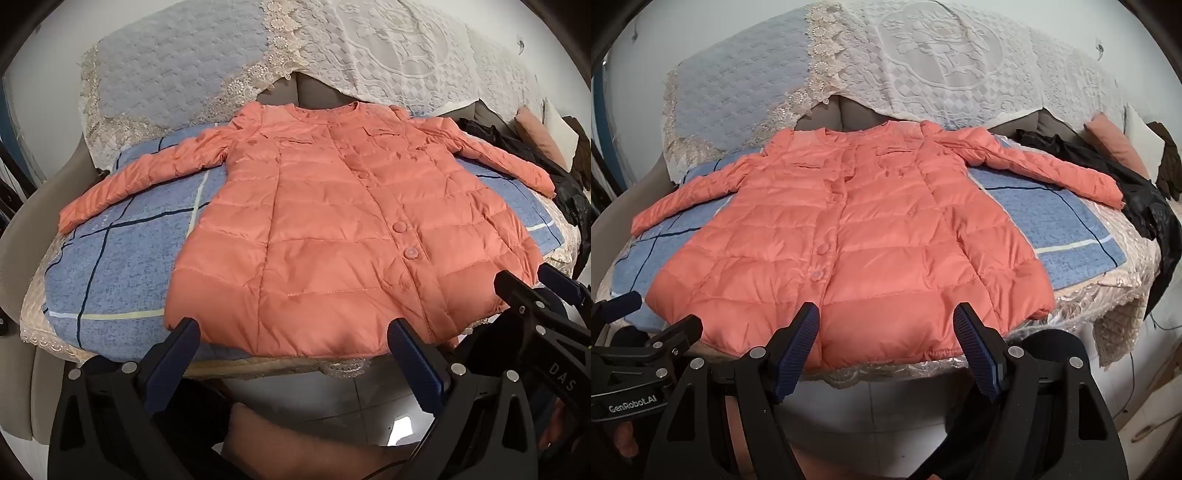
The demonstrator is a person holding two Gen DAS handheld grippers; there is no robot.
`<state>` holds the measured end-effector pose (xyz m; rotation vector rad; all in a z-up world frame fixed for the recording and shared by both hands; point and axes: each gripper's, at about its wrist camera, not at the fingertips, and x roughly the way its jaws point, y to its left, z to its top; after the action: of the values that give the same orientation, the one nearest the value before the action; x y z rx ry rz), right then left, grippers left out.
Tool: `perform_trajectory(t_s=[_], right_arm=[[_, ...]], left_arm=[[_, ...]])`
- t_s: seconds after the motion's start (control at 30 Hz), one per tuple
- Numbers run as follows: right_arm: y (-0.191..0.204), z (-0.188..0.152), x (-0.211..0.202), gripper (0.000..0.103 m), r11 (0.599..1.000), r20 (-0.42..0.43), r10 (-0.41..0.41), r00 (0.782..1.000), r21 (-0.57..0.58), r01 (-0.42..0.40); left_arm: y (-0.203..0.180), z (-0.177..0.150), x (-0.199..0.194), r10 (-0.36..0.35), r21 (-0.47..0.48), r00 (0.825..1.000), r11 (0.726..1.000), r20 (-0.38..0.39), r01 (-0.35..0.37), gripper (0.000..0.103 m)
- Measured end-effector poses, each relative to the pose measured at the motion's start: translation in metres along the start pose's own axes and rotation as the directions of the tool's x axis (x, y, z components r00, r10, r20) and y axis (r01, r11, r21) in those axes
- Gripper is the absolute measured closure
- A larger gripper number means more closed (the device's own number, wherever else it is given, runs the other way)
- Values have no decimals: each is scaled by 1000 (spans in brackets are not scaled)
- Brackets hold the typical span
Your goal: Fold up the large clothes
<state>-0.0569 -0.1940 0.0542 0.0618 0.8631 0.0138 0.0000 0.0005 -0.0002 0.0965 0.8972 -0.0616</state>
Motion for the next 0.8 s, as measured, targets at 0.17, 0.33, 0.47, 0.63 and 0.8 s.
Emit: perform_trajectory(t_s=[0.17, 0.33, 0.47, 0.63, 0.8], right_arm=[[0, -1, -1, 28, 1000, 4, -19, 1000, -7, 19], [-7, -6, -1, 28, 1000, 12, -27, 1000, -3, 27], [-11, -10, -6, 28, 1000, 22, -27, 999, -8, 27], [-2, -2, -7, 28, 999, 6, -38, 999, -14, 38], [-1, -1, -9, 28, 999, 12, -40, 999, -19, 40]], left_arm=[[1, 1, 1, -11, -14, 1000, 1000, -16, 11, 0], [1, -1, 0, 4, -15, 1000, 1000, -9, -4, 0], [0, -1, -3, 0, -22, 1000, 1000, -5, -1, 0], [1, 0, -8, 1, -20, 1000, 1000, 11, 0, 0], [0, 2, -13, 10, -13, 1000, 1000, 23, -9, 0]])
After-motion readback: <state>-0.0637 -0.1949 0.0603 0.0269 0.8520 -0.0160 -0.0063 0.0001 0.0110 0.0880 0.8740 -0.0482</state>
